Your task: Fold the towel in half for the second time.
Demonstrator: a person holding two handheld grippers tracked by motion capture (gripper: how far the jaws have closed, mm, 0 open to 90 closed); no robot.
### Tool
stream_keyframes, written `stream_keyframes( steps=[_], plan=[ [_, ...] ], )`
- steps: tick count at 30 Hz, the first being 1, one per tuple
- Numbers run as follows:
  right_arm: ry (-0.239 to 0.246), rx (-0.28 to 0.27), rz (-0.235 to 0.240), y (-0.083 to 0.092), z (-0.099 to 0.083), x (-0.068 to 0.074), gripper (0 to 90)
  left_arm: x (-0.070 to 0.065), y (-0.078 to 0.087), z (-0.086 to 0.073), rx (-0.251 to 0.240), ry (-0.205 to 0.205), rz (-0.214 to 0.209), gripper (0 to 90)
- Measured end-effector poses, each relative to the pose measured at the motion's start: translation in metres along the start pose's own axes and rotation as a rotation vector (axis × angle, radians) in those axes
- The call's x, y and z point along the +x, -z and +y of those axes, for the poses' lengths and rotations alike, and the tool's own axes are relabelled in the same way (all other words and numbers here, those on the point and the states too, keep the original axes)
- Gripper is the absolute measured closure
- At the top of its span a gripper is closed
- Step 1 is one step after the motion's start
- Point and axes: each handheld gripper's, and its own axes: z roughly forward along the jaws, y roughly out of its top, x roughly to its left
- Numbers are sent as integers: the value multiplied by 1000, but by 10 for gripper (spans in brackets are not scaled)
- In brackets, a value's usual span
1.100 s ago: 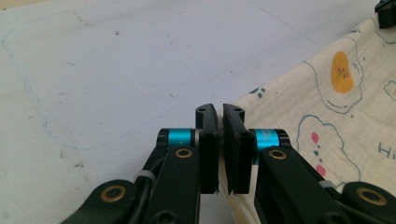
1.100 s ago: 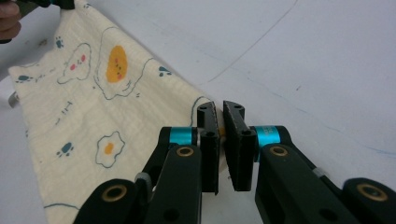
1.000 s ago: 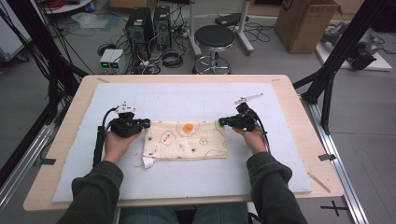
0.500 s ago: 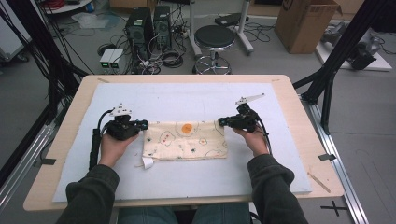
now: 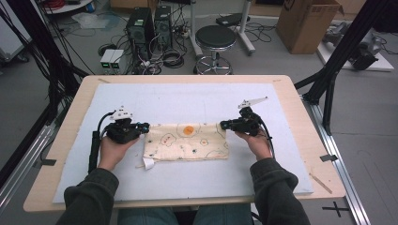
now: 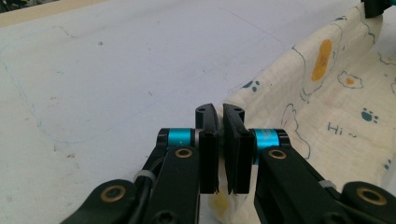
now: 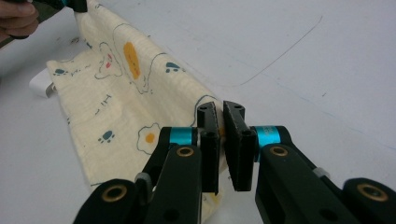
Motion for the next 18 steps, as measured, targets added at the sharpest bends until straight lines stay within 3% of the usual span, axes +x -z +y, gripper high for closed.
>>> stream_keyframes(
  steps=[7, 18],
  plan=[
    [10, 10, 11, -1, -6, 5, 849, 0, 1, -14, -1, 23, -17, 847],
    [37, 22, 19, 3, -8, 13, 848, -4, 6, -21, -4, 5, -36, 846]
  ],
)
